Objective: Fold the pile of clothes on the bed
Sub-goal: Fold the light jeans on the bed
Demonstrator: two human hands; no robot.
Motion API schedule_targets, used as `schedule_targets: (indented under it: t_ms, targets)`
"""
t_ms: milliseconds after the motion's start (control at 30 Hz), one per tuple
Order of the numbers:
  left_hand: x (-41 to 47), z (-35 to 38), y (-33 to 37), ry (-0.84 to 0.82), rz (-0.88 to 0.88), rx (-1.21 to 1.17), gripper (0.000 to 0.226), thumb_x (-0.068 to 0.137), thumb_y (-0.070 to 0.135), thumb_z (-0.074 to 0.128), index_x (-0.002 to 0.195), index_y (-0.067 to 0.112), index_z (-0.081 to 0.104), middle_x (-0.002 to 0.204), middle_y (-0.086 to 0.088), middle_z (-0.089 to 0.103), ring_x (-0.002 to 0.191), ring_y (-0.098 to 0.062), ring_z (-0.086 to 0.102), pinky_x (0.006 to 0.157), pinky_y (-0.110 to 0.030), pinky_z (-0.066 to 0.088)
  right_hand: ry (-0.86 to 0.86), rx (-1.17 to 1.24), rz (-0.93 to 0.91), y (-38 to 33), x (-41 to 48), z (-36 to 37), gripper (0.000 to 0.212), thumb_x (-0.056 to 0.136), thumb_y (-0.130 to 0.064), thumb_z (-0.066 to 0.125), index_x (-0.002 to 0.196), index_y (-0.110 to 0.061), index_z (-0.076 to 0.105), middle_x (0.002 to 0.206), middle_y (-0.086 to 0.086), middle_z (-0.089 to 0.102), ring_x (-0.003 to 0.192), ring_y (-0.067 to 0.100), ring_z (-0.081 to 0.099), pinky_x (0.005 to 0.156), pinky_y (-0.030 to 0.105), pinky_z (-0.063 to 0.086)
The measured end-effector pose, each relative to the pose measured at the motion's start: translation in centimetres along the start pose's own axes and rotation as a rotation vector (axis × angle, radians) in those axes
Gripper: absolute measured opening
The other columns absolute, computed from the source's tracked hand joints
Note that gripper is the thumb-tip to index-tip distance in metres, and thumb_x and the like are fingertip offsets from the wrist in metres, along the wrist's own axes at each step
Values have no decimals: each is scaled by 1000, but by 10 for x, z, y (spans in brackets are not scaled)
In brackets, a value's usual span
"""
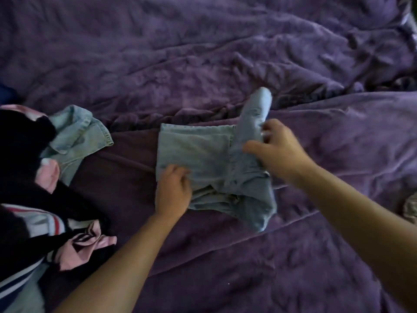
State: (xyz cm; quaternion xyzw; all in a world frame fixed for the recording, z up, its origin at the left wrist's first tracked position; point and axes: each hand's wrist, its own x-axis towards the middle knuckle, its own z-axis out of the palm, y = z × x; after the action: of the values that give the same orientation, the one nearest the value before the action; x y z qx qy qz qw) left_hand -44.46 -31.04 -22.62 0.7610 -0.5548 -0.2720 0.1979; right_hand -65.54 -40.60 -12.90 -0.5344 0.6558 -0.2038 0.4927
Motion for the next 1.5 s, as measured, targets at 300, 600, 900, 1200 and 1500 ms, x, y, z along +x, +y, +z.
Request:
schedule_targets:
  t_ms: [300,600,900,1200,1500]
  targets:
    - [-15,-79,-90,297,-254,-19,21,89,1,52,104,3,67,104,-18,57,92,-35,59,83,-34,42,-390,-224,-14,-13,15,189,44,91,-20,60,133,-16,48,118,11,62,108,31,59,83,37,52]
    - [12,4,-44,-10,168,423,54,95,50,40,146,30,36,158,-18,14,143,-42,17,108,-58,24,108,-798,-217,91,3,126,62,95,-52,38,151,-33,18,162,5,4,148,26,3,110,50,24]
    - [47,42,-103,10,-3,435,70,93,57,37,152,27,14,147,-34,25,137,-44,25,105,-52,29,222,-556,-1,124,29,178,84,81,-78,37,148,-46,0,160,8,-15,142,39,19,100,54,39]
    - [26,13,-33,64,43,37,39,92,22,58,129,14,54,109,-22,55,93,-45,57,77,-48,45,286,-412,17,113,-17,131,74,83,-62,54,144,-53,12,134,2,38,102,27,59,70,32,42]
    - [-55,57,121,45,177,-132,38,92,18,59,129,9,56,112,-20,58,98,-41,59,82,-45,48,434,-347,15,161,-92,-32,71,83,-60,56,141,-58,15,132,-8,40,89,13,56,71,30,45]
